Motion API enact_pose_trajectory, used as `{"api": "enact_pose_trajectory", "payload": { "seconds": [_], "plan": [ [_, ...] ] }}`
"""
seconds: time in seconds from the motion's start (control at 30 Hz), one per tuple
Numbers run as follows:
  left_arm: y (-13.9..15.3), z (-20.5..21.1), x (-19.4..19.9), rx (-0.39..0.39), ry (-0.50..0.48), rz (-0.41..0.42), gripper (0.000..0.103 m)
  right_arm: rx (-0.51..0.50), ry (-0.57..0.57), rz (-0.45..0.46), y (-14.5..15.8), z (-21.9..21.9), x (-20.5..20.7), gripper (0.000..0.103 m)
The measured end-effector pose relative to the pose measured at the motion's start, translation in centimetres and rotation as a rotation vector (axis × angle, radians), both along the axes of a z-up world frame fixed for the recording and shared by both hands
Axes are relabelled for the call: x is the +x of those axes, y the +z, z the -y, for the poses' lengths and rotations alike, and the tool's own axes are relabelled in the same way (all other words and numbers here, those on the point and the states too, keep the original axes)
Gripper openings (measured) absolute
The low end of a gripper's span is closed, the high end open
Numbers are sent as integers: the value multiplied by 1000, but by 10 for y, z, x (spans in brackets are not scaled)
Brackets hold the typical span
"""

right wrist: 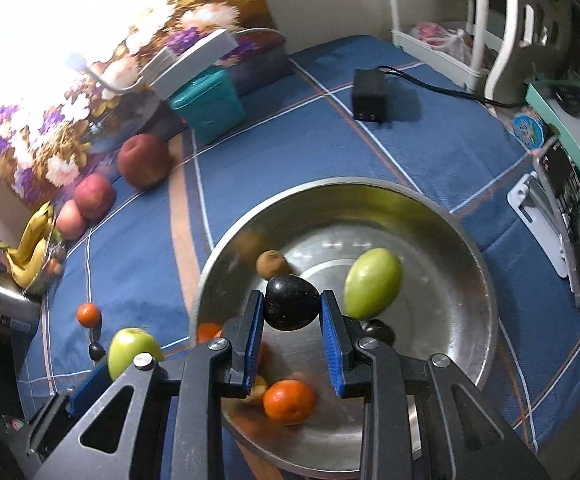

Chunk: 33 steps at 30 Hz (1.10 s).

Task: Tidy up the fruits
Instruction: 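Carry the apple in the left tool over the bowl while the right tool carries the plum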

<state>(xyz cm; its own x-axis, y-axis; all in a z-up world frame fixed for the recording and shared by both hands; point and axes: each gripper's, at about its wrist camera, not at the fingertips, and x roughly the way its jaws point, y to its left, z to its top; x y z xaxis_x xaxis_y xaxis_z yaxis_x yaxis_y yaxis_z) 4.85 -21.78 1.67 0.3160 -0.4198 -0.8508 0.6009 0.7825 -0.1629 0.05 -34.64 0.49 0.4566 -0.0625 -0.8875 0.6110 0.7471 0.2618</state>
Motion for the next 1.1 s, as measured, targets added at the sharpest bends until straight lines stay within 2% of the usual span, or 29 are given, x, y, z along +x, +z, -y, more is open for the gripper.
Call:
{"api": "enact_pose_trajectory", "payload": {
  "seconds": [0.23, 0.67, 0.87, 1.1],
  "plan": [
    [-8, 15, -1, 8, -35, 16, 42, 13, -16, -26, -8, 9, -2, 30],
    [-15, 18, 14, 11, -2, 4, 42, 23, -25, -49, -14, 13, -3, 30],
    [-20, 27, 13, 28, -19, 0, 42, 55, -21, -46, -19, 15, -2, 30],
    [-20, 29, 11, 44, -23, 13, 43, 36, -10, -40, -14, 14, -2, 30]
  ]
}}
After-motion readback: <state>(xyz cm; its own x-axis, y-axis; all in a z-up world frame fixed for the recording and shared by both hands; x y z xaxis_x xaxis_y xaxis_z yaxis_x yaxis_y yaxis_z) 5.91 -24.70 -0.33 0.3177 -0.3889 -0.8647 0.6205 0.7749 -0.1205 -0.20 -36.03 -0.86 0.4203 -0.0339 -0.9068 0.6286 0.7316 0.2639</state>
